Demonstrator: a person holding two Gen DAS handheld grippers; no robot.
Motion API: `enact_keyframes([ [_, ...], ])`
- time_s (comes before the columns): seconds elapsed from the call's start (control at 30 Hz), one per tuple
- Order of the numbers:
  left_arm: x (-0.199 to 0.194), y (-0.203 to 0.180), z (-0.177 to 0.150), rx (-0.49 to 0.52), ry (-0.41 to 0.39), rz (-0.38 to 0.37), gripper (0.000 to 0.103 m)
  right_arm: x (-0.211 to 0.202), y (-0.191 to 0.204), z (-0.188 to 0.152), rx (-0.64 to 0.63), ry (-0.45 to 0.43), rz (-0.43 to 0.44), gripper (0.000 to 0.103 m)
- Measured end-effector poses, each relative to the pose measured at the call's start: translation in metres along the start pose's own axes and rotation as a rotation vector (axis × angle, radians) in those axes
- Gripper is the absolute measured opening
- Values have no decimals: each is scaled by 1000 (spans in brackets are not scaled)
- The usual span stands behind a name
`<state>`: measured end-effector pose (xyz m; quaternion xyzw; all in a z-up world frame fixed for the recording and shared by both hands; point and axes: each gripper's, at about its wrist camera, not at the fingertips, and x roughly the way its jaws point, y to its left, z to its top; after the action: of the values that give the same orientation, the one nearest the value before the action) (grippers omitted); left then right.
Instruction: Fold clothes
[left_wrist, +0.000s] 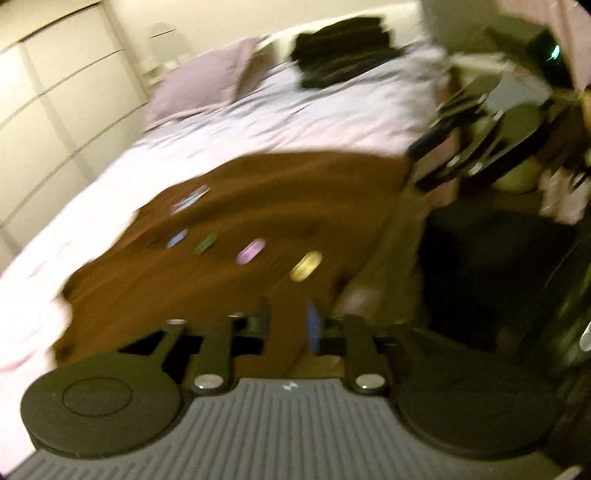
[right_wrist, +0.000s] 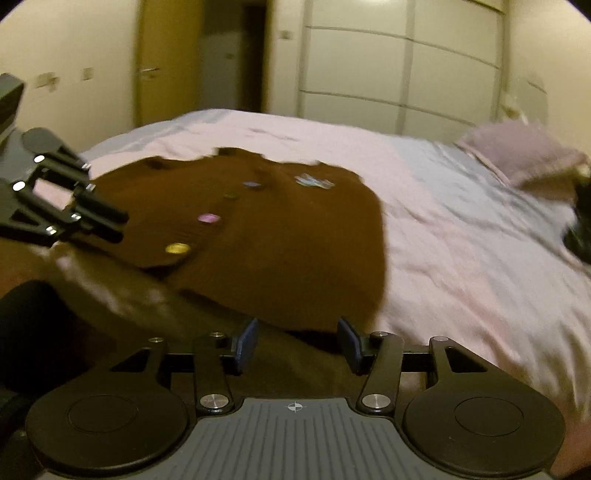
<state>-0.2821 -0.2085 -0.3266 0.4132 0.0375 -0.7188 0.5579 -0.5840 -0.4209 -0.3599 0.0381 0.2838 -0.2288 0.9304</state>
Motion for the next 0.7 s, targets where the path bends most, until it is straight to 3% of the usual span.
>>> enact_keyframes([
  [0.03,-4,2,-10,8,25,45,38,4,6,2,-17,1,14,51],
  [0.17,-12,-4,-46,112,125,148,39,23,27,12,-66,-2,73,51],
  [0.27,-8,-2,-61,158,161,244,34,37,39,19,-99,5,105,51],
  [0.4,-9,16,-64,55,126,270,1,51,49,27,-132,11,120,51],
  [0.57,-27,35,-66,26,97,433,0,61,59,35,-202,5,97,51],
  [0.7,-40,65,-77,-168,111,402,1,67,62,39,-193,4,118,51],
])
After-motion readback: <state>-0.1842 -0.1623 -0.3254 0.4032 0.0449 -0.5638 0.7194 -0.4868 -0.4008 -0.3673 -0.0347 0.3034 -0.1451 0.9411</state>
